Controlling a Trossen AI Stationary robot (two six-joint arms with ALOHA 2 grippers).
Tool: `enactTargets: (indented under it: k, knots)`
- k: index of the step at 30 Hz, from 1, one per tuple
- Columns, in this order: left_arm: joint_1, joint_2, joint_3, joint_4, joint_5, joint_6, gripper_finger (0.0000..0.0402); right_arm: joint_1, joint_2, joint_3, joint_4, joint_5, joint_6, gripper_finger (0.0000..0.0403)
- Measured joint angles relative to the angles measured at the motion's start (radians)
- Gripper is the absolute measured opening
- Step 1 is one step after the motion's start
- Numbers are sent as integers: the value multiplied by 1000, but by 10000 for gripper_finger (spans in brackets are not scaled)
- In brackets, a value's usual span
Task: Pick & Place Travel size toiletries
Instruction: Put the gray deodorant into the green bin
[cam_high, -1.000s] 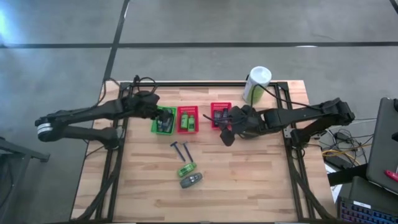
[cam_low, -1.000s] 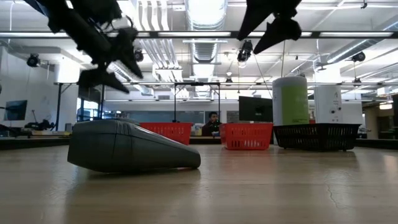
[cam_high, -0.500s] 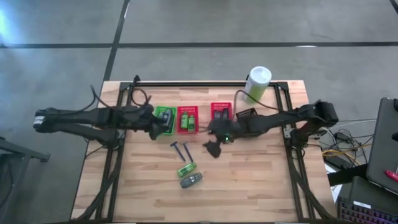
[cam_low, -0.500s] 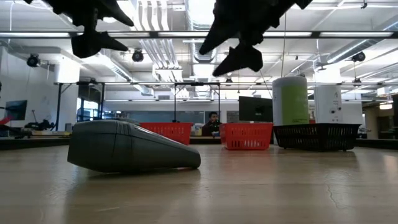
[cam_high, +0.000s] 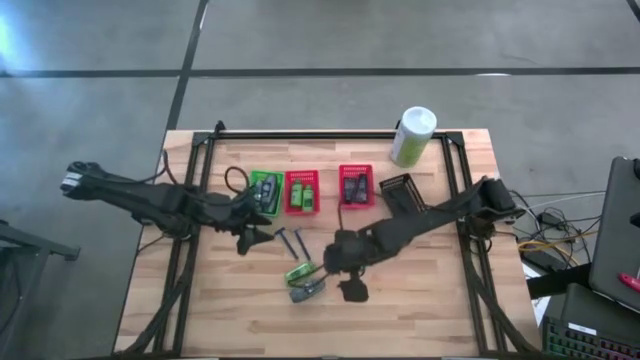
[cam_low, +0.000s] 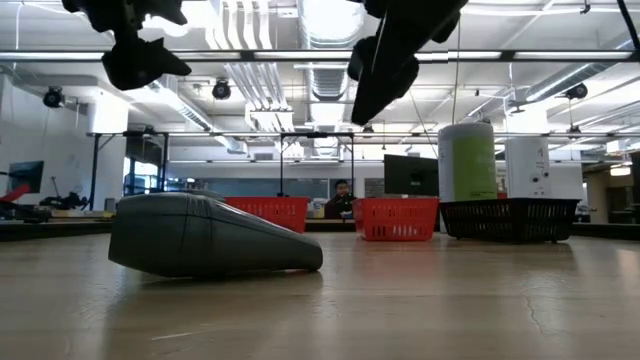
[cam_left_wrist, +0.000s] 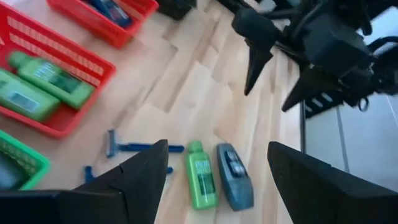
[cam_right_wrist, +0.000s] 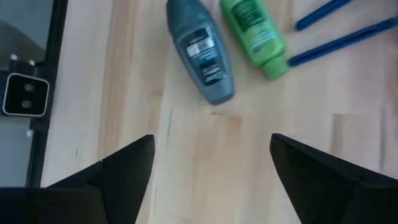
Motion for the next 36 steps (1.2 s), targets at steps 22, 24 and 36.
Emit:
enactTargets:
  k: [22,24,36]
  knots:
    - [-71,174,35,27,112,206,280,105,162,441,-565,535,240,340]
    - [-81,198,44,34,112,196,280,110,162,455,-621,548,237,349]
    - [-151,364,120,30,74,121,280,107,115,405,-763,451,161,356]
